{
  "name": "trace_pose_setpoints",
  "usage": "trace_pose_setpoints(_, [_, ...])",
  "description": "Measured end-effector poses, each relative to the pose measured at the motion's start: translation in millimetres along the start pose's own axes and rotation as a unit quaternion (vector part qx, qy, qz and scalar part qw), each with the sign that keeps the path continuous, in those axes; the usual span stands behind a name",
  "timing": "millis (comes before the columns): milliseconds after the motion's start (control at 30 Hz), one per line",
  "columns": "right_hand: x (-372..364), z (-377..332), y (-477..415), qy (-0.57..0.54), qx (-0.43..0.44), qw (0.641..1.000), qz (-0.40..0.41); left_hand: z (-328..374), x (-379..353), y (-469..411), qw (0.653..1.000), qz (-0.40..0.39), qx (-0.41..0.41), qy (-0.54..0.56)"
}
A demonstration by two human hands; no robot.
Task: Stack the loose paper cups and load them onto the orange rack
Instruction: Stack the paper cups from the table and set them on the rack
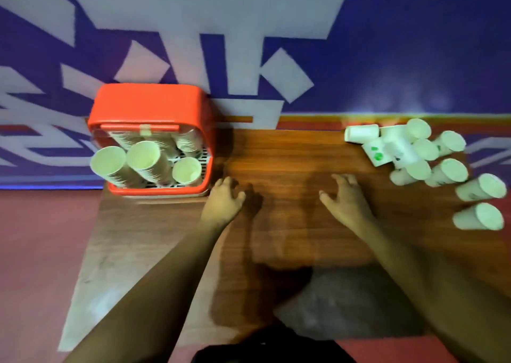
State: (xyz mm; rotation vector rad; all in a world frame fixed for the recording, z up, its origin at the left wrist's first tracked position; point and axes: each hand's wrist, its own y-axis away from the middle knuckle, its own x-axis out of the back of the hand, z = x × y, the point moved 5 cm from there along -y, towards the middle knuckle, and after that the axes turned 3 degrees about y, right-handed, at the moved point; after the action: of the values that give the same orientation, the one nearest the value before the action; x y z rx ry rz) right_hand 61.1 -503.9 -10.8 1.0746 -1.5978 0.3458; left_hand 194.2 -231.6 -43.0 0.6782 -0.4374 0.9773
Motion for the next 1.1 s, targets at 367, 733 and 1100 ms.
trace_pose_setpoints(367, [103,204,-18,-0.001,-0.079,0.993,0.091,222,-178,-42,0.985,-0.084,-0.142,-0.046])
trace_pose_setpoints(733, [89,264,-86,0.017,-0.022,0.996,0.091,331,-309,-121,0.922,-0.108,-0.312,-0.201])
trace_pose_setpoints(1100, [69,282,-90,0.01,0.049,0.99,0.128,322,-352,-125,0.84,-0.099,-0.396,-0.358])
